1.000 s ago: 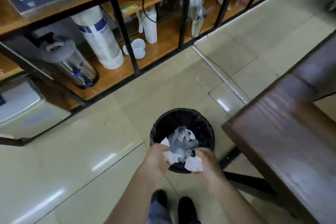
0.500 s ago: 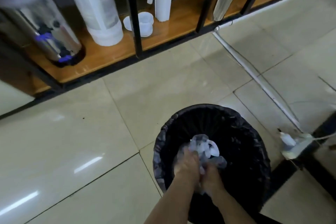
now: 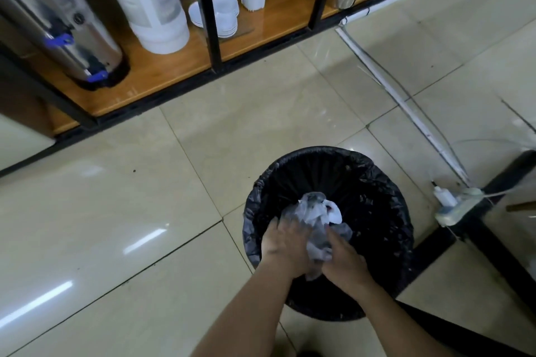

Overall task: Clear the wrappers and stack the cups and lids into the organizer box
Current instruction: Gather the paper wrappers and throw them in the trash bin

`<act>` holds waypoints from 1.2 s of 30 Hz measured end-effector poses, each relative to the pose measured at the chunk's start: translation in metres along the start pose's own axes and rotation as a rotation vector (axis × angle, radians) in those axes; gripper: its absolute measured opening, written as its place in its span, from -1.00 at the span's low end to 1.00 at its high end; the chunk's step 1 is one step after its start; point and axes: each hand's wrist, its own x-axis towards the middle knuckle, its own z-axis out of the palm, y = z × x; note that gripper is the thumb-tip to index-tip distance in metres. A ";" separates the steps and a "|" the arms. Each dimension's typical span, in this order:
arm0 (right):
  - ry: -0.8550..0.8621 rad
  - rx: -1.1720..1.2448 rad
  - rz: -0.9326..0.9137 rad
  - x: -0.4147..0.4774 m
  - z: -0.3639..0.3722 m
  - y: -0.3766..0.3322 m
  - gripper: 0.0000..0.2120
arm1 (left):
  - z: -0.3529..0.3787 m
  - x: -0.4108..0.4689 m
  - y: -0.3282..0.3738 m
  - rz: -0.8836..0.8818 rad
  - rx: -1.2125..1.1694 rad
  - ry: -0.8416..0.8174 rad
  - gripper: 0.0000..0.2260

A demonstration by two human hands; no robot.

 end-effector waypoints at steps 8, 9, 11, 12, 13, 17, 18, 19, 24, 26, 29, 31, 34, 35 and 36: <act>0.332 0.150 -0.172 -0.142 -0.069 -0.082 -0.26 | -0.095 -0.136 -0.005 -0.046 -0.177 0.420 -0.48; 0.352 0.142 -0.208 -0.163 -0.078 -0.095 -0.25 | -0.110 -0.156 -0.005 -0.050 -0.199 0.462 -0.48; 0.392 0.119 -0.289 -0.204 -0.099 -0.122 -0.23 | -0.140 -0.195 -0.005 -0.069 -0.229 0.543 -0.48; 0.415 0.107 -0.324 -0.224 -0.109 -0.135 -0.22 | -0.156 -0.213 -0.006 -0.078 -0.238 0.578 -0.46; 0.437 0.084 -0.355 -0.244 -0.119 -0.147 -0.22 | -0.171 -0.231 -0.006 -0.080 -0.248 0.607 -0.45; 0.591 -0.061 -0.466 -0.316 -0.166 -0.189 -0.25 | -0.236 -0.296 0.001 -0.033 -0.263 0.715 -0.47; 0.642 -0.084 -0.479 -0.332 -0.179 -0.197 -0.26 | -0.254 -0.309 0.005 -0.015 -0.261 0.735 -0.48; 0.691 -0.092 -0.490 -0.347 -0.193 -0.203 -0.27 | -0.272 -0.322 0.011 0.000 -0.259 0.752 -0.50; 0.911 -0.114 -0.491 -0.412 -0.259 -0.212 -0.26 | -0.353 -0.373 0.054 0.124 -0.197 0.886 -0.50; 0.989 -0.120 -0.469 -0.433 -0.282 -0.205 -0.27 | -0.377 -0.387 0.077 0.189 -0.184 0.933 -0.50; 1.066 -0.125 -0.406 -0.464 -0.312 -0.184 -0.26 | -0.402 -0.401 0.119 0.303 -0.166 0.990 -0.49; 1.118 -0.126 -0.350 -0.485 -0.326 -0.162 -0.26 | -0.412 -0.406 0.152 0.384 -0.158 1.001 -0.46; 1.199 -0.103 -0.260 -0.518 -0.344 -0.121 -0.27 | -0.418 -0.410 0.208 0.516 -0.130 0.983 -0.44; 1.226 -0.095 -0.228 -0.529 -0.349 -0.106 -0.26 | -0.419 -0.412 0.229 0.557 -0.123 0.979 -0.44; 1.257 -0.081 -0.197 -0.540 -0.354 -0.090 -0.26 | -0.418 -0.414 0.248 0.595 -0.121 0.976 -0.45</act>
